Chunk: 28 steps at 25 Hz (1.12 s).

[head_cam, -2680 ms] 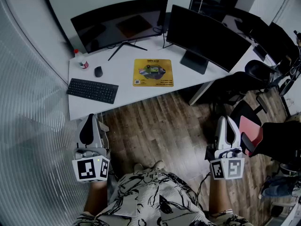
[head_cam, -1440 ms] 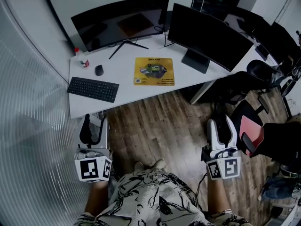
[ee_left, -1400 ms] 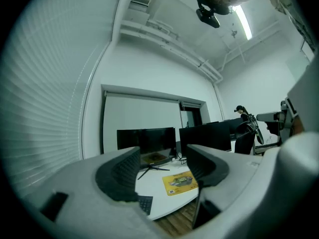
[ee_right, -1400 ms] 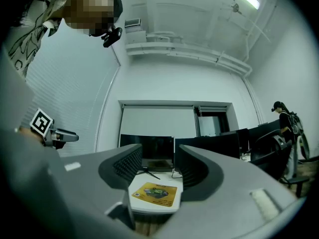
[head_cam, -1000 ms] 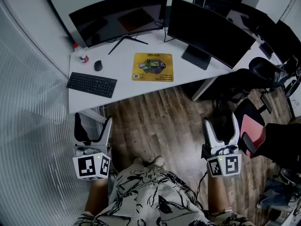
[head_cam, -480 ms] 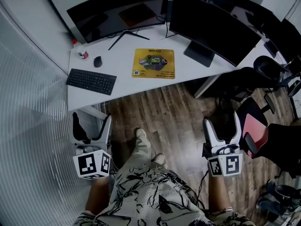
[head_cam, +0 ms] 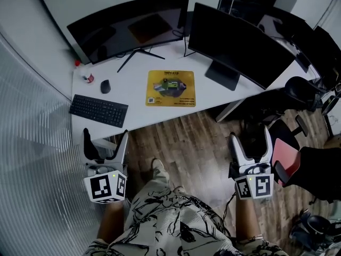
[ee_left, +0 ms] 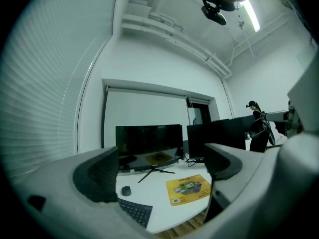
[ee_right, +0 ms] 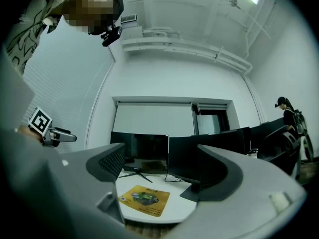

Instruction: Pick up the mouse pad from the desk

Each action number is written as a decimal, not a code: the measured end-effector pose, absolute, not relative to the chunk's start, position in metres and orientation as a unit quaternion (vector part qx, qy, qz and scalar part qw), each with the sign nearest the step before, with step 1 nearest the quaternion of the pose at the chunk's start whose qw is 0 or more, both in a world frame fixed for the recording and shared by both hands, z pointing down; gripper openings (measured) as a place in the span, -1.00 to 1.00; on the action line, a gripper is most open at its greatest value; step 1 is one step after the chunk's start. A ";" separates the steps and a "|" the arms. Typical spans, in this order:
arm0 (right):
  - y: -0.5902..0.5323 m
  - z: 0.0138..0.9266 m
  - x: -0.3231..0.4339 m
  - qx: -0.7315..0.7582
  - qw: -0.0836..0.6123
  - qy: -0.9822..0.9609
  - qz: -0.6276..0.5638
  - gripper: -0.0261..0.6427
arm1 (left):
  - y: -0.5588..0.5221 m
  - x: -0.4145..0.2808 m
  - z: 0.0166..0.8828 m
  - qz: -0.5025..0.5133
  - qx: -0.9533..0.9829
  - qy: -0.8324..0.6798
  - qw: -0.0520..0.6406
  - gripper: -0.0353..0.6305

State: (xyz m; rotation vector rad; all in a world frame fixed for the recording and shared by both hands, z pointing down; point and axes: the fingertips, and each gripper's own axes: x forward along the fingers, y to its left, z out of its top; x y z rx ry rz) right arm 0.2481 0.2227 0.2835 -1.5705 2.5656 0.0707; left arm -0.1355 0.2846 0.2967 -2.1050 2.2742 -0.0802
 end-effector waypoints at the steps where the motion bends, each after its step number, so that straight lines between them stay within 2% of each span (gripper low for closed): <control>1: 0.215 0.282 0.245 -0.522 0.066 0.850 0.024 0.40 | 0.277 -0.139 0.295 -0.024 -0.679 0.734 0.023 0.67; 14: 0.139 0.266 0.200 -0.528 0.057 0.847 0.025 0.43 | 0.196 -0.181 0.280 -0.013 -0.691 0.723 0.021 0.68; 28: 0.093 0.280 0.147 -0.536 0.048 0.842 0.018 0.48 | 0.134 -0.220 0.303 -0.024 -0.718 0.696 0.006 0.70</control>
